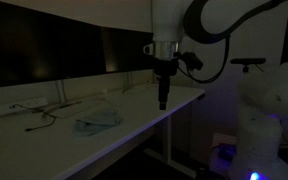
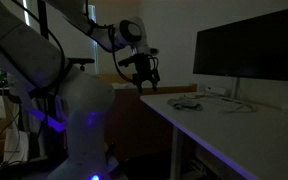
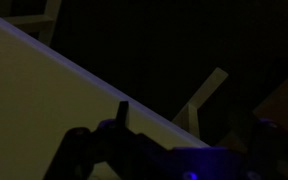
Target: Wipe the counter with the cloth
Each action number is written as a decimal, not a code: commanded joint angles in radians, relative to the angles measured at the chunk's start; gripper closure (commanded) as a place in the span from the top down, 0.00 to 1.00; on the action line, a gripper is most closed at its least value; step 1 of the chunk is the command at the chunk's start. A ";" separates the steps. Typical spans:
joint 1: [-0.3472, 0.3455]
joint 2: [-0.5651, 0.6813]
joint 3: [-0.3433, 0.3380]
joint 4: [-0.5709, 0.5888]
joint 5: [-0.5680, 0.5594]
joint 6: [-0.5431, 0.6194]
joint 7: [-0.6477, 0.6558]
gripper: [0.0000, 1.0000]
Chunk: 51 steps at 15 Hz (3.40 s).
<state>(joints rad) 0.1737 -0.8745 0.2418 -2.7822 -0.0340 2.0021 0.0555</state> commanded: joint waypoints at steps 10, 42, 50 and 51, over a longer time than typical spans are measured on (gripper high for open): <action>0.012 0.008 -0.011 -0.007 -0.010 -0.005 0.008 1.00; -0.014 -0.569 -0.244 -0.022 -0.146 -0.505 -0.196 1.00; -0.058 -0.655 -0.357 0.186 -0.273 -0.745 -0.336 1.00; -0.064 -0.647 -0.356 0.230 -0.281 -0.752 -0.365 1.00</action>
<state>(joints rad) 0.1572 -1.5211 -0.1264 -2.6237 -0.2840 1.2697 -0.2048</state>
